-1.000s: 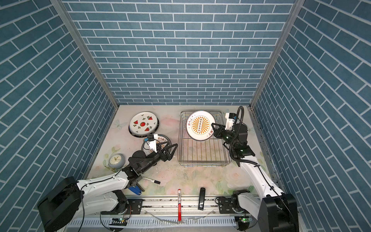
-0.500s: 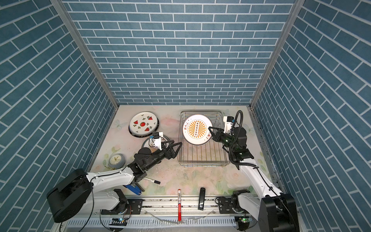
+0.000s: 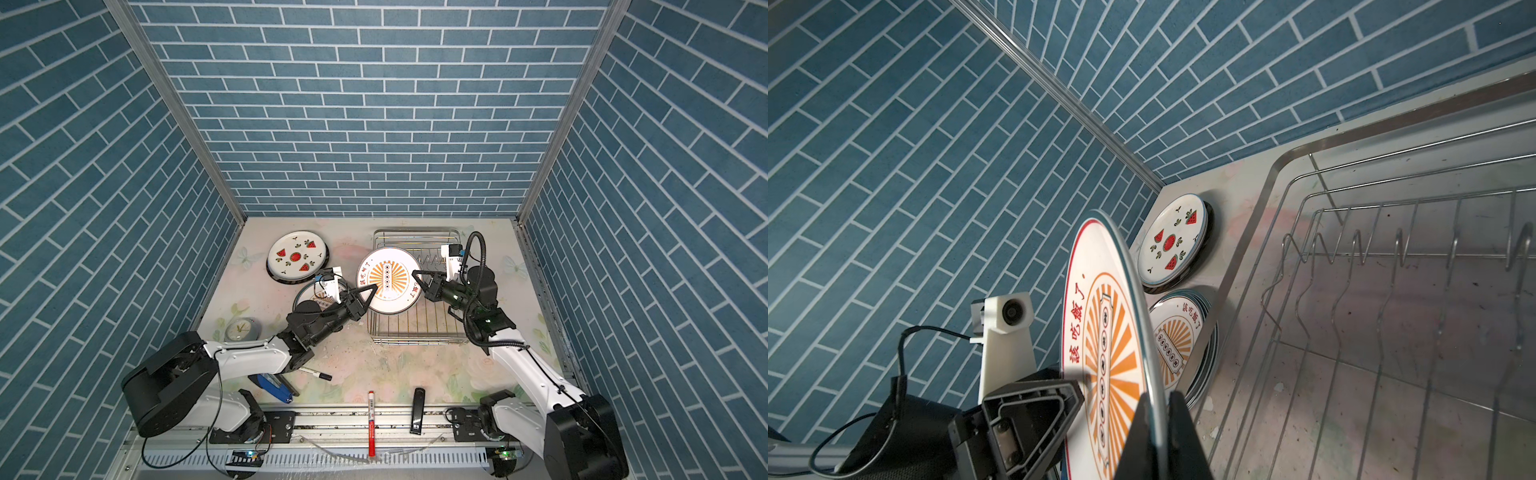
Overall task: Unload the plates from the dish rack
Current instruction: 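Carry the sunburst plate across the rack toward the stack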
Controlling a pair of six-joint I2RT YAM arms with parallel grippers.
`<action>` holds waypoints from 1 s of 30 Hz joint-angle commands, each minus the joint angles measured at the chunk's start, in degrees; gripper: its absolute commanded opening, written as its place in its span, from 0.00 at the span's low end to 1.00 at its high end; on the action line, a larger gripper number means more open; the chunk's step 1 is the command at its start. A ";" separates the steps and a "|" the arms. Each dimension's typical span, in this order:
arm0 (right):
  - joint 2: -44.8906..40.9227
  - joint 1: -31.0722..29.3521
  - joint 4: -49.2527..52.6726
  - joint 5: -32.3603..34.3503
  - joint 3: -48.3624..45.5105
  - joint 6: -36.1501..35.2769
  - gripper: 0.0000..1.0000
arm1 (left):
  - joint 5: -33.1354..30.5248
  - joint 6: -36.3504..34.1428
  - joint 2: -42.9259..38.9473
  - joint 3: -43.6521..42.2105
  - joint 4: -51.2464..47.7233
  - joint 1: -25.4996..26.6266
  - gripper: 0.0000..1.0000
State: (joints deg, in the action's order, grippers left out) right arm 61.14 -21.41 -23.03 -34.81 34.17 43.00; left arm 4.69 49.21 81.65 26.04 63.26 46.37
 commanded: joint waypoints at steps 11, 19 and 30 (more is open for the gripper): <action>2.82 -1.70 -2.97 -3.63 1.14 -4.07 0.12 | 1.93 3.80 -0.48 -0.97 2.75 -0.35 0.05; 5.70 -2.56 -0.82 -4.08 3.40 -5.91 0.46 | -1.72 6.11 2.16 -5.85 13.97 -1.37 0.00; -0.15 -4.02 3.51 4.98 1.74 -11.30 0.99 | -1.10 9.57 3.07 -7.77 16.21 -4.15 0.00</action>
State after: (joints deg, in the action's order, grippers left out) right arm 63.02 -24.95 -19.46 -32.56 35.73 34.87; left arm 4.10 57.93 85.17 19.03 73.58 43.00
